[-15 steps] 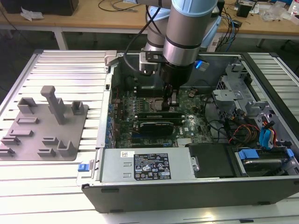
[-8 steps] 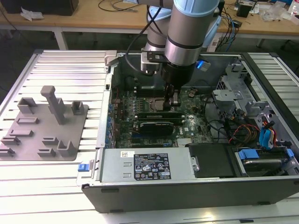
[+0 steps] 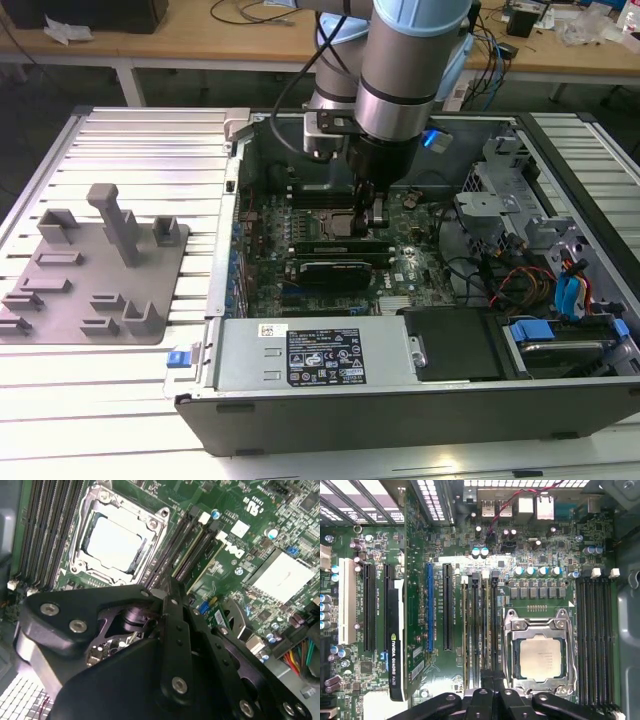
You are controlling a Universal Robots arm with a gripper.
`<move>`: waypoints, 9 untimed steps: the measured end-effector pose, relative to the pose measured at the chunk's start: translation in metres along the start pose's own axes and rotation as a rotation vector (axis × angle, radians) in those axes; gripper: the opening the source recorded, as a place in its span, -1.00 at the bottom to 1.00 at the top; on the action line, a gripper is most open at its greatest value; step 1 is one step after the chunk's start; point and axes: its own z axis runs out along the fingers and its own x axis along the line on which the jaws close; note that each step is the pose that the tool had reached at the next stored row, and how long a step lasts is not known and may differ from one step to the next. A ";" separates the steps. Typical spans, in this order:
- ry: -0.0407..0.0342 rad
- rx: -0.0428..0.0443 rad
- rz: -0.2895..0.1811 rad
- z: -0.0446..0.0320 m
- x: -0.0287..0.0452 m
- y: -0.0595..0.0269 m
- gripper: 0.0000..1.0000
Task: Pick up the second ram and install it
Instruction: 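Press down the second ram until it locks into place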
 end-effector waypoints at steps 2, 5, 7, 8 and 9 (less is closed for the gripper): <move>0.0000 0.0000 0.000 -0.0001 0.0000 -0.0013 -0.84; -0.0001 0.0001 0.000 -0.0003 -0.0001 -0.0085 -0.84; 0.0002 0.0000 0.000 -0.0007 -0.0003 -0.0150 -0.84; 0.0001 0.0000 0.000 -0.0009 -0.0004 -0.0219 -0.84; 0.0001 0.0000 0.000 -0.0011 -0.0005 -0.0272 -0.84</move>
